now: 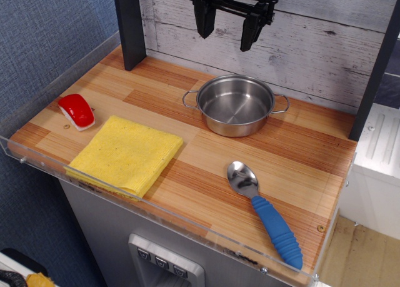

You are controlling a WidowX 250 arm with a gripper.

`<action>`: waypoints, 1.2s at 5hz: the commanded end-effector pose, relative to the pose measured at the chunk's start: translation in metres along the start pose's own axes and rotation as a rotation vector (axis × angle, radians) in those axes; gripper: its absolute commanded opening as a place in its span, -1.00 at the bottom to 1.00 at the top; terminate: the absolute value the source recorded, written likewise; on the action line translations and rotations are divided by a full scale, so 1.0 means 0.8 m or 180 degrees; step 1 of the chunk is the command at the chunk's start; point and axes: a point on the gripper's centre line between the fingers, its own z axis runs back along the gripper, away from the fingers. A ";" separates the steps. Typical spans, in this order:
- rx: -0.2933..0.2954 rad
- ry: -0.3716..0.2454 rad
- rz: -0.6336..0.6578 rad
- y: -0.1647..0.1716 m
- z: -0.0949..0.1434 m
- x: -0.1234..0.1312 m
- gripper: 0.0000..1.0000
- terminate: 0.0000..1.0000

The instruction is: Move sushi roll directly above blue spoon.

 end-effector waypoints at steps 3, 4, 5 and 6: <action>-0.0022 0.0147 0.0335 0.044 0.004 -0.040 1.00 -1.00; -0.0056 0.0172 0.0673 0.073 0.007 -0.071 1.00 -1.00; -0.0063 0.0194 0.1021 0.107 -0.003 -0.103 1.00 -1.00; 0.0166 0.0299 0.1429 0.129 -0.013 -0.129 1.00 -1.00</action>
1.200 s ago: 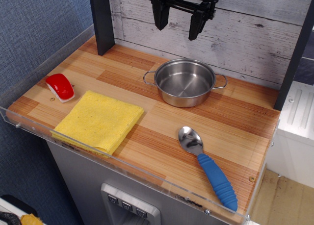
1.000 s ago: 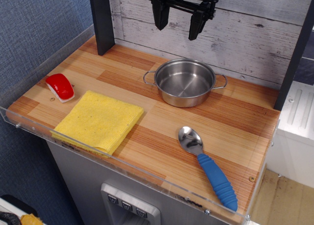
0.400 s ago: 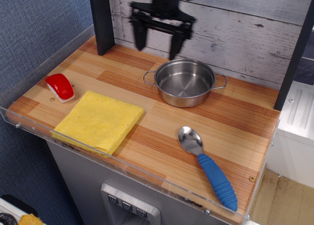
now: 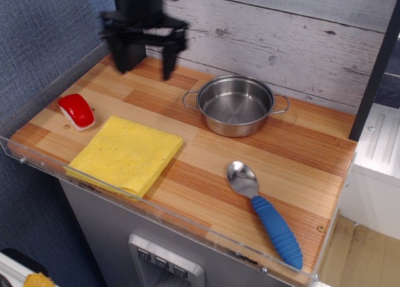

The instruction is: Move sushi roll directly above blue spoon.

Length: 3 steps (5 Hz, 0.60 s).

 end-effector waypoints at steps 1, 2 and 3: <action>0.0389 -0.0156 0.0637 0.048 0.006 -0.026 1.00 -1.00; 0.0373 -0.0097 0.0863 0.067 -0.003 -0.034 1.00 -1.00; 0.0451 -0.0161 0.1151 0.085 -0.007 -0.037 1.00 -1.00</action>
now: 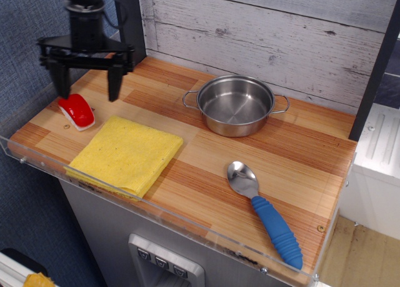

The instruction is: Move sushi roll directly above blue spoon.

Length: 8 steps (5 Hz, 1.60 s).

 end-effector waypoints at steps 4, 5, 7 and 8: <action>-0.0062 -0.0452 0.1372 0.030 -0.025 0.019 1.00 -1.00; -0.0144 -0.0461 0.1621 0.032 -0.036 0.019 1.00 -1.00; -0.0262 -0.0433 0.1879 0.034 -0.059 0.025 1.00 -1.00; -0.0327 -0.0363 0.1832 0.035 -0.072 0.029 1.00 -1.00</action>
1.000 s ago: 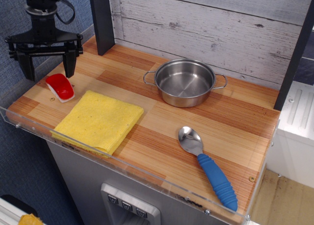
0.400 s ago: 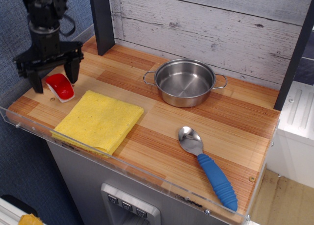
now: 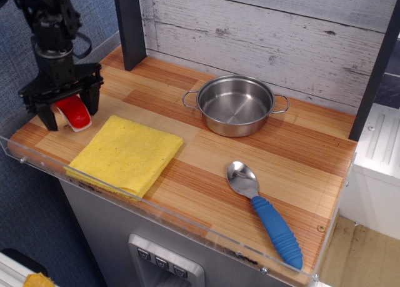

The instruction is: Move sushi roll directly above blue spoon.

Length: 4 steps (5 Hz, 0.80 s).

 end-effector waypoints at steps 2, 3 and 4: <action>-0.0191 -0.0122 -0.0239 -0.006 0.000 0.004 -1.00 -1.00; -0.0191 -0.0110 -0.0249 -0.002 0.004 0.007 -1.00 -1.00; -0.0169 -0.0125 -0.0293 0.000 0.011 0.009 -1.00 -1.00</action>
